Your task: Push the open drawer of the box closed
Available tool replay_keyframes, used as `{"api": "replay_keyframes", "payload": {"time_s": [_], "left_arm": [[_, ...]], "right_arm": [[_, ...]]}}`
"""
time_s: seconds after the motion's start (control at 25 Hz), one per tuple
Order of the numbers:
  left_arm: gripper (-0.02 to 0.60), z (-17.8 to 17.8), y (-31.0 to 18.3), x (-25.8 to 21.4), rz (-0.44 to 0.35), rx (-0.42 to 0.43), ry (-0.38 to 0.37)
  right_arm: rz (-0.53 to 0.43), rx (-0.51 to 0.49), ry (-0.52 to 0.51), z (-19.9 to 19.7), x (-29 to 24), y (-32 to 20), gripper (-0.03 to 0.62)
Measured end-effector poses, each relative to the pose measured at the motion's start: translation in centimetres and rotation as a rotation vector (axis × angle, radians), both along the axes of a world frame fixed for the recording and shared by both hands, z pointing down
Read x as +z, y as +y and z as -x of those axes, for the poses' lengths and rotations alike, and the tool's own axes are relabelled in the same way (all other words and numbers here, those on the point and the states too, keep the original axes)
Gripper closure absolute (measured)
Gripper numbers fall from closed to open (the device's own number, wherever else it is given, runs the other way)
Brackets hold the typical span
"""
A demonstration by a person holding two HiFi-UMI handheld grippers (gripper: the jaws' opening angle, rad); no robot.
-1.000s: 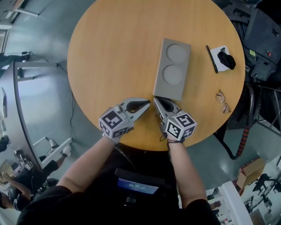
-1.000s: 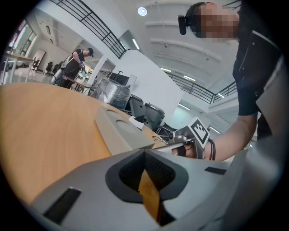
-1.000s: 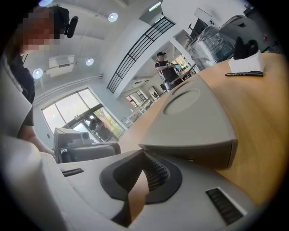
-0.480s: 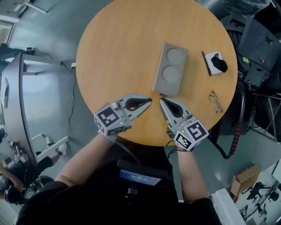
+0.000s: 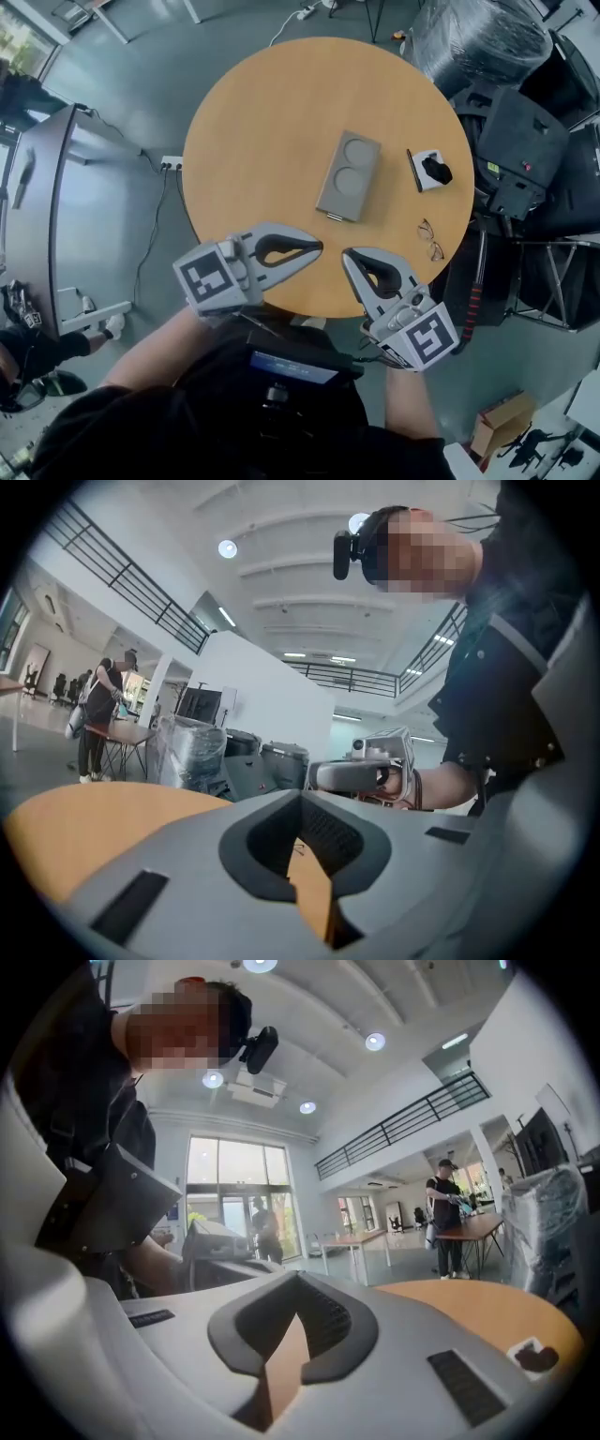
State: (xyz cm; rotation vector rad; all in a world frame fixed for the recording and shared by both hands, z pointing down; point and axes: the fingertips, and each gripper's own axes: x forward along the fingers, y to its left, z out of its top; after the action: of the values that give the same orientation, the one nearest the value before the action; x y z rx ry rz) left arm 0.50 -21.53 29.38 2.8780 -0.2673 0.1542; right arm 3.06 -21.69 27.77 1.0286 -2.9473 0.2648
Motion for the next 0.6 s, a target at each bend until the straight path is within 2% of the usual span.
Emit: {"api": "replay_keyframes", "payload": {"time_s": [0.08,0.24,0.6], "left_arm": [[0.555,0.4,1.2,-2.6,-0.035,-0.008,0.004],[0.555,0.8,4.4,-6.4,-0.094,-0.015,0.022],[0.555,2.0,10.8,-11.1,-0.159,-0.045,0.048]], "right_arm": [[-0.043,-0.029,0.014,0.5,-2.5,1.9,0.588],[-0.066,-0.048,-0.02,0.5,-6.4,5.1,0.588],[-0.106,-0.063,-0.023,1.2,-10.6,11.5,0.589]]}}
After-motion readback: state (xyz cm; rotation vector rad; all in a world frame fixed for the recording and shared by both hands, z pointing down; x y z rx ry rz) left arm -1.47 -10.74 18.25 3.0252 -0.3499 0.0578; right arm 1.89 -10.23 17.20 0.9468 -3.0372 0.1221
